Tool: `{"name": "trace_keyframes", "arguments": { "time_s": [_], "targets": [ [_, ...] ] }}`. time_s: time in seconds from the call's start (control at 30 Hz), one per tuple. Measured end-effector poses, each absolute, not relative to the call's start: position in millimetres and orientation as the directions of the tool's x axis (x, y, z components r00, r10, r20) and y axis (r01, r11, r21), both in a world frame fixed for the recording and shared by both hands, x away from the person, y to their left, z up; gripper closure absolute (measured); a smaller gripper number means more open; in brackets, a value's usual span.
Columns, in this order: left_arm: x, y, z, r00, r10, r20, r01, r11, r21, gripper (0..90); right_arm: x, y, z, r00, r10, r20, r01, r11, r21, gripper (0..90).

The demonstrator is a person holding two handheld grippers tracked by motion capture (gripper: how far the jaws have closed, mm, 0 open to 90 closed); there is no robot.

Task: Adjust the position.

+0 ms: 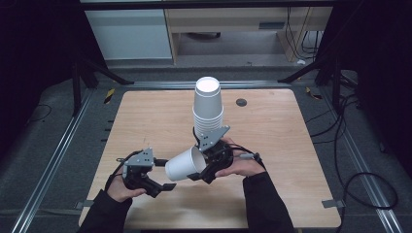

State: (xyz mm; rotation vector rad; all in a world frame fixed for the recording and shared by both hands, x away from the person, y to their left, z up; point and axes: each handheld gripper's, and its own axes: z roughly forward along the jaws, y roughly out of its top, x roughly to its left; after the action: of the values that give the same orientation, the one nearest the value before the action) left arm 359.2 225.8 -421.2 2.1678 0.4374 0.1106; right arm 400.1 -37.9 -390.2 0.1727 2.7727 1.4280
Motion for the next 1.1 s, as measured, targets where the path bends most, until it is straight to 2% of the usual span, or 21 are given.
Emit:
{"name": "trace_keyframes", "arguments": {
  "time_s": [0.2,0.5,0.67,1.1],
  "targets": [
    [360,219,-428,0.932,0.36,-0.049,0.269,-0.594,0.758,13.1,404,-19,-388,-0.996,0.084,0.003,0.06,0.688,0.724,7.8],
    [361,215,-434,0.927,0.374,-0.02,0.274,-0.643,0.715,15.0,403,15,-398,-0.999,0.045,-0.013,0.027,0.771,0.636,7.7],
    [362,215,-436,0.922,0.387,-0.006,0.28,-0.657,0.7,20.2,406,23,-402,-0.999,0.035,0.003,0.029,0.772,0.635,7.6],
    [361,216,-434,0.922,0.386,0.006,0.268,-0.651,0.71,22.0,406,22,-402,-1.0,0.03,0.0,0.023,0.76,0.649,6.0]
  ]
}}
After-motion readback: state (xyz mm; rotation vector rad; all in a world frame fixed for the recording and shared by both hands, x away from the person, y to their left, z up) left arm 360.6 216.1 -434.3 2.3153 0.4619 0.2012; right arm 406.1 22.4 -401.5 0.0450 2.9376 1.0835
